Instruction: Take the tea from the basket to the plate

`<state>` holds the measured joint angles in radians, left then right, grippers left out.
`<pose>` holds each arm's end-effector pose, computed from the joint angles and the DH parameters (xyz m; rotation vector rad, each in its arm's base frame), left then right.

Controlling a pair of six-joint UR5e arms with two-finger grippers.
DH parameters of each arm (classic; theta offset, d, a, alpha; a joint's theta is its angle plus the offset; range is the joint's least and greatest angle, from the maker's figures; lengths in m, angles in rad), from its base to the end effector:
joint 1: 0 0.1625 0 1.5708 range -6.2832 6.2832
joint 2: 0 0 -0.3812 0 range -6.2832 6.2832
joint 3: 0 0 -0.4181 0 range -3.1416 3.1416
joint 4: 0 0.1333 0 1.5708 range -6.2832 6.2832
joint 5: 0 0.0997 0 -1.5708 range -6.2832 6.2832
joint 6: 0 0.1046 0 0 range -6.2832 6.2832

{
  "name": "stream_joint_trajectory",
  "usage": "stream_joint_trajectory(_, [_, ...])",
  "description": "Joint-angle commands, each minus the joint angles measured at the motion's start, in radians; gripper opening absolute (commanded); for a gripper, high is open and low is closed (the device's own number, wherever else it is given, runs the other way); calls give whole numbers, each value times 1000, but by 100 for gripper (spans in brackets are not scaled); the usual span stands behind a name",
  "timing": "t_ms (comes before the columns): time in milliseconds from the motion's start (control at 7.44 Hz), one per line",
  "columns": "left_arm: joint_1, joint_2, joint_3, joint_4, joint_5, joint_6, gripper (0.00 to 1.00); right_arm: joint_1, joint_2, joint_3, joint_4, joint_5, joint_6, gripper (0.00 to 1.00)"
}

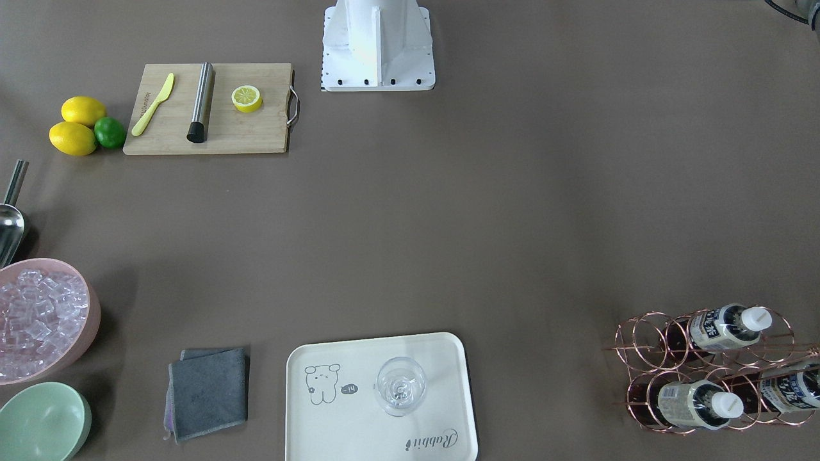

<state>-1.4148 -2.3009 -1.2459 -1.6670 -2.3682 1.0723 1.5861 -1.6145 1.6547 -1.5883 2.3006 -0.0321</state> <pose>0.0605 -0.7609 0.2979 0.8357 0.5315 1.3348 0.0712 -0.5015 0.6022 0.0390 -0.7291 -0.0243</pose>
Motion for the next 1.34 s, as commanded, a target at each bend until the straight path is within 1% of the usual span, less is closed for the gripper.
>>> stream_joint_trajectory(0, [-3,64,-184,99,1,-121,0,-9,40,-37,-1,2,3,100])
stream_joint_trajectory(269, [-3,104,-349,214,1,-155,0,-23,70,-35,2,5,18,100])
stream_joint_trajectory(403, [-1,125,-425,266,1,-166,0,-29,71,-18,13,13,23,100])
stream_joint_trajectory(537, [-4,135,-510,323,4,-176,0,-38,80,-10,72,28,119,100])
stream_joint_trajectory(672, [-1,139,-597,399,4,-205,0,-57,81,-10,159,61,294,100])
stream_joint_trajectory(806, [14,130,-634,423,4,-221,0,-89,81,-10,260,77,477,100])
stream_joint_trajectory(940, [39,92,-648,459,4,-238,0,-127,82,-3,307,86,603,100])
stream_joint_trajectory(1075, [103,75,-684,469,7,-239,0,-165,87,19,315,97,733,100])
stream_joint_trajectory(1209, [179,40,-702,493,45,-265,0,-194,135,23,324,95,818,100])
